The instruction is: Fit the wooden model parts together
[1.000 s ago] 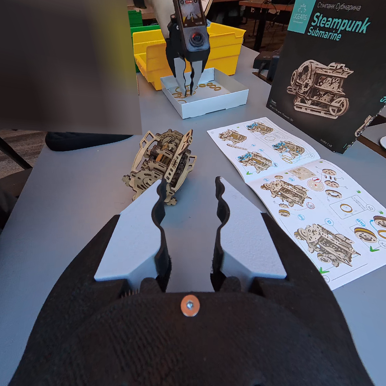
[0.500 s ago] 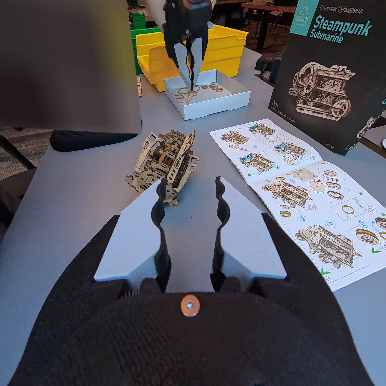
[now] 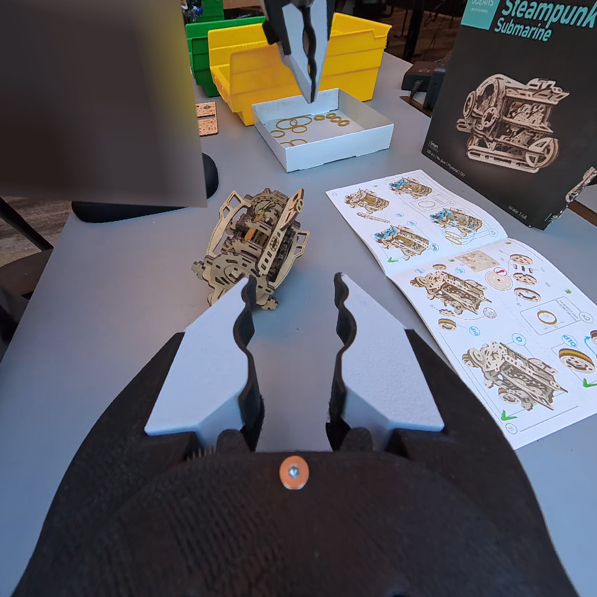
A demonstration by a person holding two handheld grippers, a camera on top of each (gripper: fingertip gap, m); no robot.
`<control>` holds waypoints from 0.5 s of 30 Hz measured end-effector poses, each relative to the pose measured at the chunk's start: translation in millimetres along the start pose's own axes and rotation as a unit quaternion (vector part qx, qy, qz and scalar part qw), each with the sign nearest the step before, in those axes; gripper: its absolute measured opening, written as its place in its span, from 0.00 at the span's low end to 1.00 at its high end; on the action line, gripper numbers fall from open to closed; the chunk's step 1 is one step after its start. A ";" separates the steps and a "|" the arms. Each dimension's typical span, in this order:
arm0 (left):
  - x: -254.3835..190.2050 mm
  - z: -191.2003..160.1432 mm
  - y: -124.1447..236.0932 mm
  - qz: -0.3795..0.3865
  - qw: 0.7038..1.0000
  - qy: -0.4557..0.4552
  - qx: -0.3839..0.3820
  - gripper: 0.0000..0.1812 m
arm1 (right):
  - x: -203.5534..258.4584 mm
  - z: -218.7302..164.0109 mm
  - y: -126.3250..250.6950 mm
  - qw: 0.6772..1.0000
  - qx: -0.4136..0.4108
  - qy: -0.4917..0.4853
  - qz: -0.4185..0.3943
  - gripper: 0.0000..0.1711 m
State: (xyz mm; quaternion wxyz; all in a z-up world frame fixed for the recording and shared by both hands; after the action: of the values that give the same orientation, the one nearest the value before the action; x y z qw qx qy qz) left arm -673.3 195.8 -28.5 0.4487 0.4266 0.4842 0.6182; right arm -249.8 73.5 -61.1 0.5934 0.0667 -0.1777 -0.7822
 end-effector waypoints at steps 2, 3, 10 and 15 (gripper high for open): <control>8.1 -2.1 3.2 0.003 0.999 0.044 -0.010 0.10 | 0.3 -0.6 -0.5 1.000 0.003 0.002 0.001 0.28; 11.8 -3.2 4.2 0.000 0.998 0.070 -0.007 0.13 | 0.5 -0.9 -0.9 1.000 0.005 0.002 0.001 0.28; 12.3 7.7 -8.6 -0.049 0.988 0.144 -0.001 0.19 | 1.9 -3.1 -2.9 1.000 0.018 0.010 0.001 0.28; -1.2 3.8 -38.5 -0.043 0.992 0.097 0.070 0.17 | 2.9 -3.4 -3.0 1.000 0.022 0.014 0.002 0.28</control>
State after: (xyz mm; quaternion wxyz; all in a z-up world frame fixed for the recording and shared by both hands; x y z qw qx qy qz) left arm -663.8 200.4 -65.8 0.3945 0.3742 0.5854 0.6014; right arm -252.2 70.8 -65.0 0.5957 0.0898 -0.1866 -0.7760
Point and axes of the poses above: each gripper's, where its closed fingertips meet, y back along the fingers, z out of its top, x = y × z across the jaws, the point moved 9 cm from there along y, back along the fingers, and after that the axes turned 4 degrees about -y, right-handed, at the moved point
